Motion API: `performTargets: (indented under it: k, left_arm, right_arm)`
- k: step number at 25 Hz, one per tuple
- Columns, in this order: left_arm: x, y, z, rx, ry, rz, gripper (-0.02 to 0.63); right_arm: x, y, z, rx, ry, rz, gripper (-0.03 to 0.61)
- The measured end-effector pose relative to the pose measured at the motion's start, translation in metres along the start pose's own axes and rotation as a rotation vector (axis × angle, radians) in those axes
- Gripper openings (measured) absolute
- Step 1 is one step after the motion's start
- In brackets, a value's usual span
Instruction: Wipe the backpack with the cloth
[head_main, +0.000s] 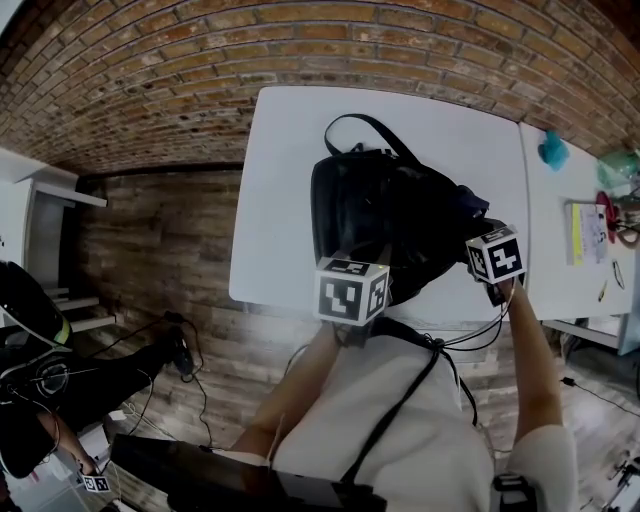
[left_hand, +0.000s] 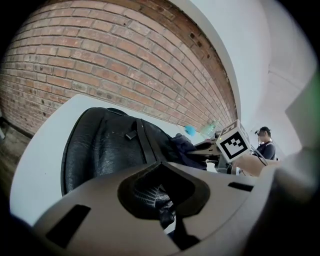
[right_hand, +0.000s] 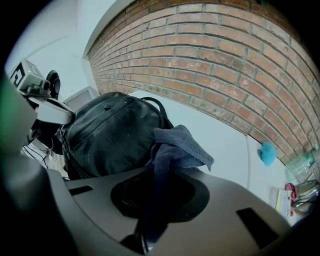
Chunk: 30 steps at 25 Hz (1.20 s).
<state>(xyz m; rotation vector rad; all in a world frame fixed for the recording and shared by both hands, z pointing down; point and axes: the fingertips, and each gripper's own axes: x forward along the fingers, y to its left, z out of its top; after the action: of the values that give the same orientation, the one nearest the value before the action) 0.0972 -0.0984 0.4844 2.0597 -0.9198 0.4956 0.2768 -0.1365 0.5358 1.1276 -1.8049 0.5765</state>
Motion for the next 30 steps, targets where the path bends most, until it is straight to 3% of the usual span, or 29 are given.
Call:
performTargets:
  k: [30]
  left_arm:
    - [-0.013, -0.007, -0.019, 0.002, -0.002, -0.011, 0.003]
  right_arm:
    - [-0.040, 0.060, -0.052, 0.046, 0.017, 0.073, 0.048]
